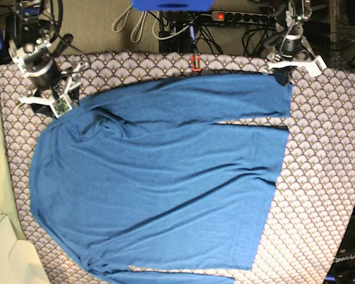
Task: Fold the T-shirt properly
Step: 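Move the right gripper to the other hem corner and grasp it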
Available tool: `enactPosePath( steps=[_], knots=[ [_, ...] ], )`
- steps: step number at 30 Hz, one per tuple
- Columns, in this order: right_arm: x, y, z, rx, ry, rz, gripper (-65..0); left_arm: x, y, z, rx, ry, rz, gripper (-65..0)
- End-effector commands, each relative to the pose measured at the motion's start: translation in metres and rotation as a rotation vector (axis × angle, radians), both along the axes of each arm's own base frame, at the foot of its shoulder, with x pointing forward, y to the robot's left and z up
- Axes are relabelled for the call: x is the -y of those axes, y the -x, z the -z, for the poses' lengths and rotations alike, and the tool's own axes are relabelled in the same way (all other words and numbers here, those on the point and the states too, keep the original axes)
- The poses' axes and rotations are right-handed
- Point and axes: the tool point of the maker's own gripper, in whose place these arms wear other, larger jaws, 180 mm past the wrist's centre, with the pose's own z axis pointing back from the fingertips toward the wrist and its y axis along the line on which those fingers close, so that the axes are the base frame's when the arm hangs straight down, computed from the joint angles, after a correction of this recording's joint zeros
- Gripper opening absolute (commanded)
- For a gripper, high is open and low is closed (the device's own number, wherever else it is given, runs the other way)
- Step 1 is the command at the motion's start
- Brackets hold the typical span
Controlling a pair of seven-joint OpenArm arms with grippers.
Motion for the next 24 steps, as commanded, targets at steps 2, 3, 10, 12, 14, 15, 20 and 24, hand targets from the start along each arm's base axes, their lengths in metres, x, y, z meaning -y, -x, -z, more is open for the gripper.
enactPosePath(
  steps=[2, 3, 10, 12, 14, 15, 20, 24],
  knots=[
    [-0.003, -0.008, -0.005, 0.030, -0.026, 0.016, -30.2, -0.002, 0.001, -0.004, 0.007, -0.010, 0.001, -64.7],
    [-0.003, -0.006, 0.001, 0.008, -0.030, 0.030, -30.2, -0.002, 0.001, -0.004, 0.007, -0.010, 0.001, -64.7],
    [0.004, -0.011, 0.020, -0.051, -0.200, 0.183, -30.2, -0.002, 0.001, -0.004, 0.007, -0.010, 0.001, -64.7],
    [0.016, -0.013, 0.019, -0.053, -0.252, 0.244, -30.2, -0.002, 0.001, -0.003, 0.006, -0.010, 0.001, -64.7],
    [0.029, -0.013, 0.018, -0.062, -0.303, 0.306, -30.2, -0.002, 0.001, -0.003, 0.006, -0.010, 0.001, -64.7],
    [0.035, -0.013, 0.018, -0.067, -0.326, 0.333, -30.2, -0.002, 0.001, -0.003, 0.006, -0.010, 0.001, -64.7],
    [0.052, -0.010, 0.025, -0.124, -0.440, 0.440, -30.2, -0.001, 0.002, -0.003, 0.004, -0.009, 0.002, -64.7],
    [0.047, -0.010, 0.024, -0.148, -0.451, 0.387, -30.3, -0.001, 0.002, -0.003, 0.004, -0.009, 0.002, -64.7]
  ],
)
